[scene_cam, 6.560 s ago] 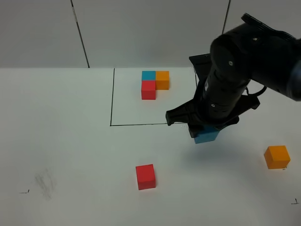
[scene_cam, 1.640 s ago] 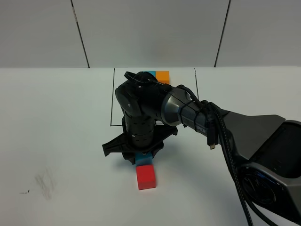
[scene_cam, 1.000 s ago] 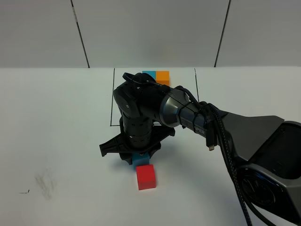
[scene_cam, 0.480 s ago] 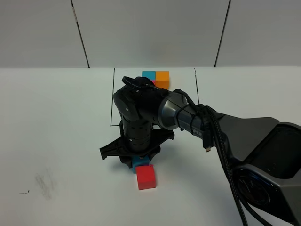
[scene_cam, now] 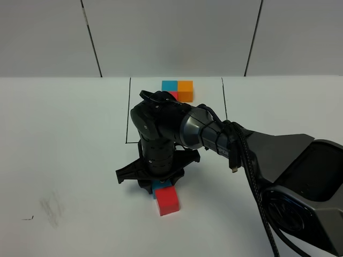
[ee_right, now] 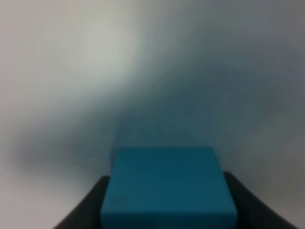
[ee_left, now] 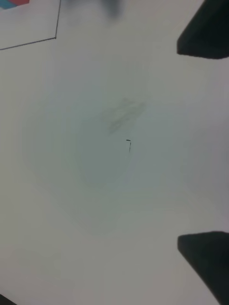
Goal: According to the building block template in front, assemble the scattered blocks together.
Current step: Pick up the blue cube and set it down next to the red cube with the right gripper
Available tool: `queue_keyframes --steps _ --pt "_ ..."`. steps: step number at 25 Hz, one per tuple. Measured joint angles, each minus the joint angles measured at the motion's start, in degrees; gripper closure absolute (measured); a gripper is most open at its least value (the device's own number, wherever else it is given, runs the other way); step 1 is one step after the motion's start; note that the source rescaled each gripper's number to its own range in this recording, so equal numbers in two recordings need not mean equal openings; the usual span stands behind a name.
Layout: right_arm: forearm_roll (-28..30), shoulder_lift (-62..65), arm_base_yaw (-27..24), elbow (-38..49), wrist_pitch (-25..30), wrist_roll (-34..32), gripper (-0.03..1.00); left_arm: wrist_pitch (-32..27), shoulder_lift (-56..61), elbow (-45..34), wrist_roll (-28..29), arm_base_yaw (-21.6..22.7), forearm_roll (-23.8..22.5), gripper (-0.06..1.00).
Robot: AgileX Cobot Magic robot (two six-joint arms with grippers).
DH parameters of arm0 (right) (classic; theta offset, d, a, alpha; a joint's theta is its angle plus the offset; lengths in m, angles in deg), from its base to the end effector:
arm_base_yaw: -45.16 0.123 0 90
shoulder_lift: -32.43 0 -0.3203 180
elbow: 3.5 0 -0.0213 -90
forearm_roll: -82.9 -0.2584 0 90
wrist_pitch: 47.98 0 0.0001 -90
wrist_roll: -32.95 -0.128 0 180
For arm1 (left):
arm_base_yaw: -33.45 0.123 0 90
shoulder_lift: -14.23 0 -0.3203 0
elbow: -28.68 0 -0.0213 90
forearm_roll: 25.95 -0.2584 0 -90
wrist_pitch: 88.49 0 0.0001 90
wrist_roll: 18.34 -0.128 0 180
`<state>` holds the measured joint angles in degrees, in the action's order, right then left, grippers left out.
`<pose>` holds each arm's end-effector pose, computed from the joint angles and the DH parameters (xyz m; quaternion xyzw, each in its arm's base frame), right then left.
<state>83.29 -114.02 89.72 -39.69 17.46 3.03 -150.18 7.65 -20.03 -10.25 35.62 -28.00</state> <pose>0.3755 0.3687 0.1029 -0.1286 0.9910 0.0202 0.0318 -0.0041 0.0039 0.2663 -0.0772 0.8489 -0.0091 0.5228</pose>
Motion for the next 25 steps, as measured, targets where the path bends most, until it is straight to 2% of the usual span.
queue_keyframes --steps 8,25 --pt "-0.39 0.0 -1.84 0.0 0.26 -0.16 0.77 0.0 0.0 0.0 0.0 0.0 0.0 -0.05" --pt "0.45 0.0 -2.01 0.0 0.31 1.49 0.77 0.0 0.0 0.0 0.0 0.0 0.0 -0.05"
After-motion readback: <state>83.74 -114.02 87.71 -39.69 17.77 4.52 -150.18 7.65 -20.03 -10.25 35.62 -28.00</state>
